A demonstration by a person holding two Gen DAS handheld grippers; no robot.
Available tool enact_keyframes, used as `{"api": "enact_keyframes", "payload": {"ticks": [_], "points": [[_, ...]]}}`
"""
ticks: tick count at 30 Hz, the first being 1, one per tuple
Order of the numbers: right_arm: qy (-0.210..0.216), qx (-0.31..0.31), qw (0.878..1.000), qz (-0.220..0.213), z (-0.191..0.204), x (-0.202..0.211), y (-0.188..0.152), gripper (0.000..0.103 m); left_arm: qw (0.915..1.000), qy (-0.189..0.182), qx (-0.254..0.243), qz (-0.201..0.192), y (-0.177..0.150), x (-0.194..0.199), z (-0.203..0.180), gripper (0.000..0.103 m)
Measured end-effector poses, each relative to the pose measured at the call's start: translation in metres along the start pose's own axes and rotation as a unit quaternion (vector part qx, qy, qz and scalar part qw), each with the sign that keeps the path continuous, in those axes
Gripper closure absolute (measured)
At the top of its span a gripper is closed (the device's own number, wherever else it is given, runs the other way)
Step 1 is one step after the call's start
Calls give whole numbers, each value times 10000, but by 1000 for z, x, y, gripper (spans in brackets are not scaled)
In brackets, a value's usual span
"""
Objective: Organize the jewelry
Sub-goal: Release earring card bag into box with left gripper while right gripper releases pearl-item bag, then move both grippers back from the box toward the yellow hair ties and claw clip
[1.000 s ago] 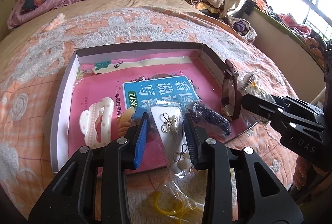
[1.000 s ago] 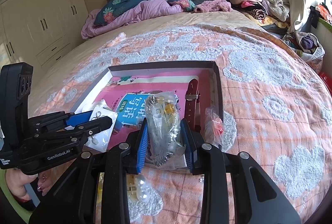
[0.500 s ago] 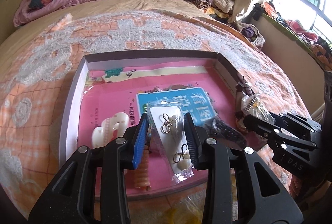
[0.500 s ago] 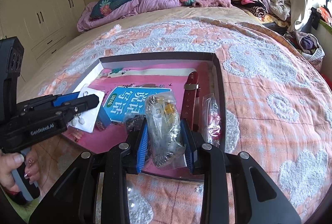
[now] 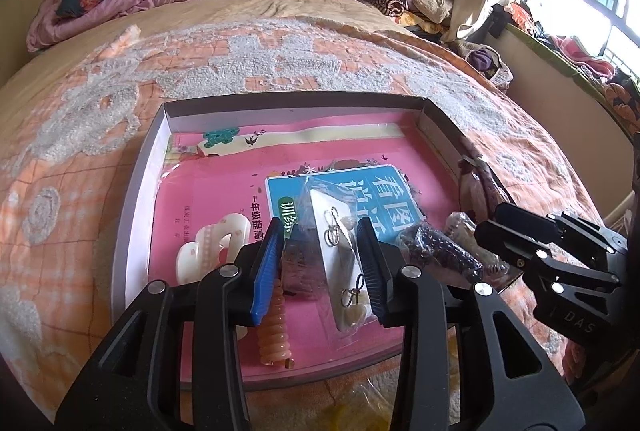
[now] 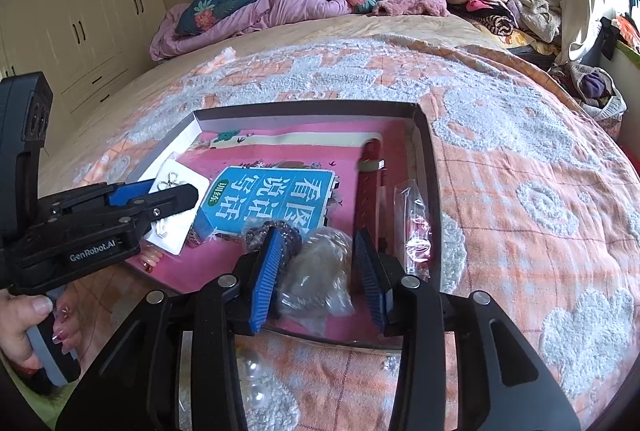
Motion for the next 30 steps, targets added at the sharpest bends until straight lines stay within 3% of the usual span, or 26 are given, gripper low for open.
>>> {"api": "enact_keyframes", "payload": {"ticks": [9,21,30], "points": [[-3,-80,9999,-153,-2,19,5,52,10000,-2,-34,8,-2,1,-4,74],[-11,-286,9993,-224,-7,35,4,33,10000,-9,-46,24,-1,6,-6,61],[-7,-421,9980,-463,-8,63,13,14,9998,-27,-67,-176,8,35,-12,35]]}}
Point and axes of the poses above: each gripper's, at about its wrist camera, not at the fingertips, and x roughly against the way its jaws point, z to its left, y to its top, the point moved 9 cm from there along -x, roughly the way its jaws point, and after that the axes turned 15 degrees about x, right-handed, at the moved point
